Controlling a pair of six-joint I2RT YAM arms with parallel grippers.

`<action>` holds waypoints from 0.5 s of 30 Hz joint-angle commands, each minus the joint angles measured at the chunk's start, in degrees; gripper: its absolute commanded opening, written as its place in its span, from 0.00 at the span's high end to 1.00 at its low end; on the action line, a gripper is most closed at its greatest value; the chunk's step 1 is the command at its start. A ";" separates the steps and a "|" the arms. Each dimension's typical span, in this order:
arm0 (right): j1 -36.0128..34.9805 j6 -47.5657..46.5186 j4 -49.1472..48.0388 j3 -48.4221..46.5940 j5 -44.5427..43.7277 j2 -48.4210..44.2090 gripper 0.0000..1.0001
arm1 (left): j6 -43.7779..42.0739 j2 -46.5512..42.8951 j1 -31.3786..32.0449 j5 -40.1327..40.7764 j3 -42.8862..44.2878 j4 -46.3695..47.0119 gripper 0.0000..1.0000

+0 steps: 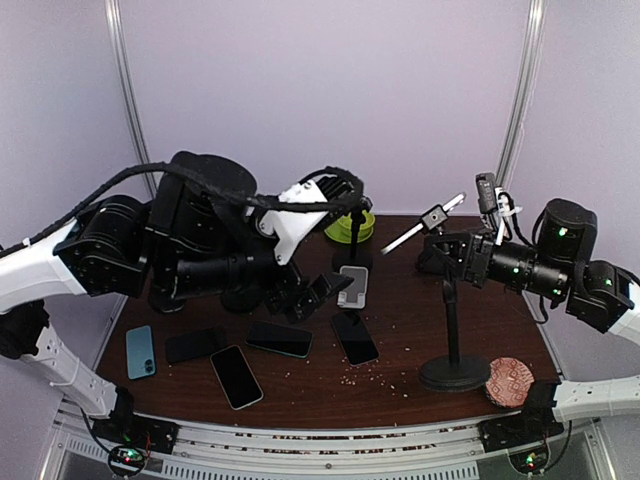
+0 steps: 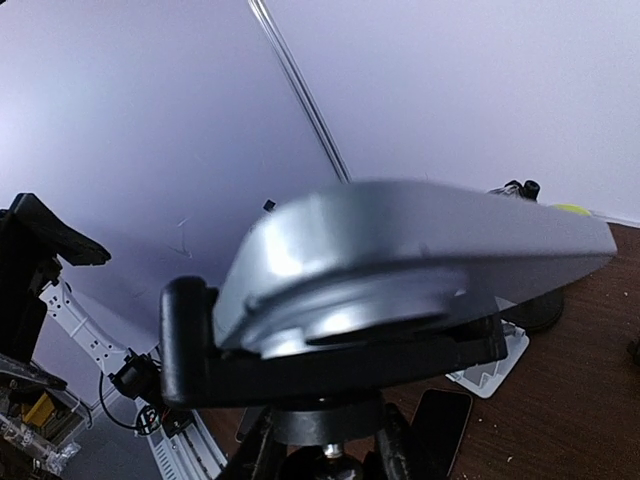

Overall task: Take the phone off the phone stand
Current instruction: Pass from the right arm to the left

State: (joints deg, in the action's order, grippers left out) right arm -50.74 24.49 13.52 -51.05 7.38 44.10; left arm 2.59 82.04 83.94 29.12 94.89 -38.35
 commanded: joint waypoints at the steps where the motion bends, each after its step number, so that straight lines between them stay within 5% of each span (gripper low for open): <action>1: -0.39 5.44 -6.98 -2.13 -3.68 -1.81 1.00 | -8.91 2.99 0.17 1.11 4.72 4.71 0.13; 15: -0.63 11.22 -1.53 -5.71 -8.44 -1.15 1.00 | -15.92 11.27 0.17 -0.98 13.12 2.33 0.15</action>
State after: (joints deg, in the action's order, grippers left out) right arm -51.09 31.24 17.58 -51.64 0.64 44.12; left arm -10.17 92.38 84.09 28.62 106.94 -37.85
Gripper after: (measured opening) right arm 0.286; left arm 0.854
